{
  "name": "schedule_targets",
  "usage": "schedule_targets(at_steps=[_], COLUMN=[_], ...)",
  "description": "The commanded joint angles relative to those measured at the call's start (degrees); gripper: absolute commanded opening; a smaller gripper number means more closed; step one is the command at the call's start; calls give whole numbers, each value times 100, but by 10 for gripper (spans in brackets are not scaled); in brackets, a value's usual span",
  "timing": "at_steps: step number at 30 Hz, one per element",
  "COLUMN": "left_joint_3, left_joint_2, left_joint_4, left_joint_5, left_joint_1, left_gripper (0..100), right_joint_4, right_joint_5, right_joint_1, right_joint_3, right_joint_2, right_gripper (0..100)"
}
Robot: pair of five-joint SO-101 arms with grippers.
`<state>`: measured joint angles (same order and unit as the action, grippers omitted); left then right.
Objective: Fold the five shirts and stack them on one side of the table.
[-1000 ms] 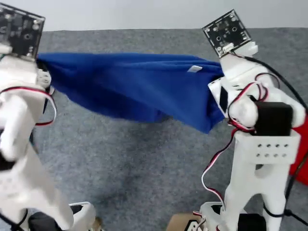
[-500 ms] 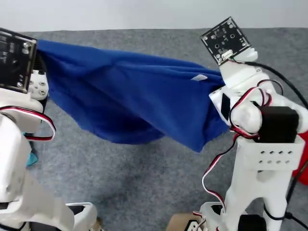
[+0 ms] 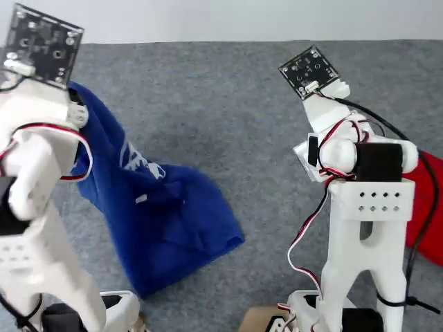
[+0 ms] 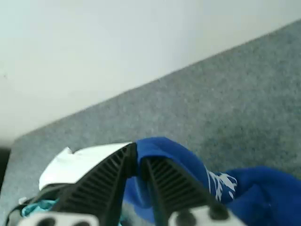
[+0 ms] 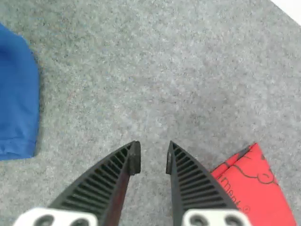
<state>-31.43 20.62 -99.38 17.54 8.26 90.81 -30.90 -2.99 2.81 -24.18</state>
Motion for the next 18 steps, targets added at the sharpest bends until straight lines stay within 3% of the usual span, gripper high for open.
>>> schedule_targets(at_steps=[1,8,18], left_joint_3=[462,1771,3688], left_joint_2=[35,9,18], left_joint_4=[-97,-79,756], left_joint_5=[-53,-44,-9], left_joint_1=[-44,79,2075], left_gripper=[3,3,3], right_joint_4=[136,523,-1191], right_joint_5=[88,97,545], right_joint_1=[-215,-1587,-3345], right_joint_3=[26,-360,-2110], right_joint_2=[-119,-110,-110], right_gripper=[102,104,105])
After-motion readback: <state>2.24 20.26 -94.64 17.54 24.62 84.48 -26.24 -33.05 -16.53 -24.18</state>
